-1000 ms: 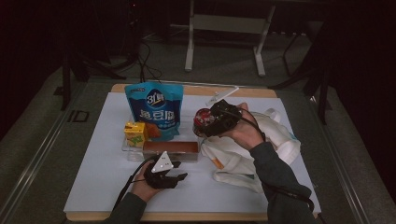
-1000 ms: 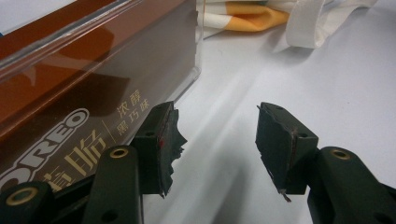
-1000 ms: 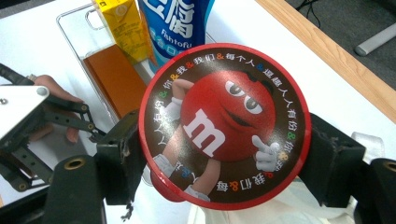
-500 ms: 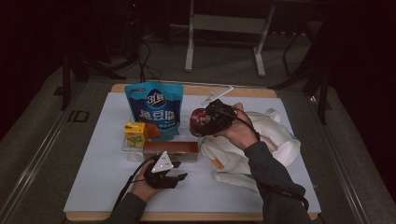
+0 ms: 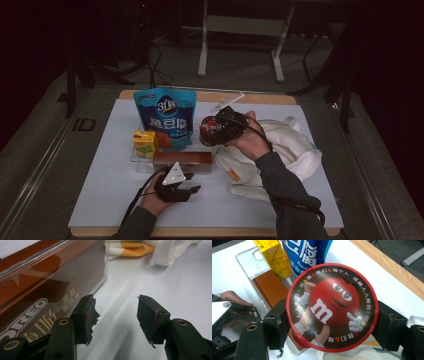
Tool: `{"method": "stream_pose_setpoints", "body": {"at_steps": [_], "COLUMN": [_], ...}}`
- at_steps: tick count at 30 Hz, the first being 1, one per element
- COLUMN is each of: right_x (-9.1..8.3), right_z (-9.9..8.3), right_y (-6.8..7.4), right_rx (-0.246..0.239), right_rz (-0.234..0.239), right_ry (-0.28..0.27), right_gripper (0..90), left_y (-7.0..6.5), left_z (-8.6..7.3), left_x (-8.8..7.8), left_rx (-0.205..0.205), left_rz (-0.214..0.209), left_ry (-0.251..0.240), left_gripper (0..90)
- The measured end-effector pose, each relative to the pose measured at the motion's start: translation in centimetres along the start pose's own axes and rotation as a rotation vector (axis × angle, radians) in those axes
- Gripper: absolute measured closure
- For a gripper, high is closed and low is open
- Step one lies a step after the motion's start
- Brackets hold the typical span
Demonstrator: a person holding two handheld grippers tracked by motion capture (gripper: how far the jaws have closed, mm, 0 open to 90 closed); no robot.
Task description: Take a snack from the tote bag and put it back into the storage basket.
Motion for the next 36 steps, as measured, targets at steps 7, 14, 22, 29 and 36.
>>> {"method": "stream_pose_setpoints", "body": {"at_steps": [7,14,22,29,36], "right_x": [0.7,1.4,2.0,2.6,3.3], "right_z": [0.2,0.4,0.7,0.7,0.7], "right_y": [0.2,0.4,0.5,0.4,0.4], "right_rx": [0.008,0.019,0.039,0.053,0.065], "right_rz": [0.0,0.0,0.0,-0.002,-0.002], "right_ry": [-0.002,-0.005,-0.009,-0.011,-0.008], "right_gripper": [25.1,25.1,25.1,25.1,25.2], "left_y": [0.0,0.0,0.0,0.0,0.0], "left_z": [0.0,0.0,0.0,0.0,0.0], "left_x": [0.0,0.0,0.0,0.0,0.0], "left_rx": [0.002,0.005,0.003,0.002,0.0], "left_rz": [0.001,0.001,0.0,0.001,0.001], "left_ry": [0.001,0.003,0.001,0.001,-0.002], "left_gripper": [47.5,47.6,47.6,47.6,47.6]}}
Point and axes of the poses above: each handheld gripper's, and its own axes: x roughly forward along the jaws, z roughly out of its top, y roughly to its left, the point moved 3 cm from there along x, roughly forward along the jaws, and after that the axes turned 9 degrees about x, right-handed, at the moved point
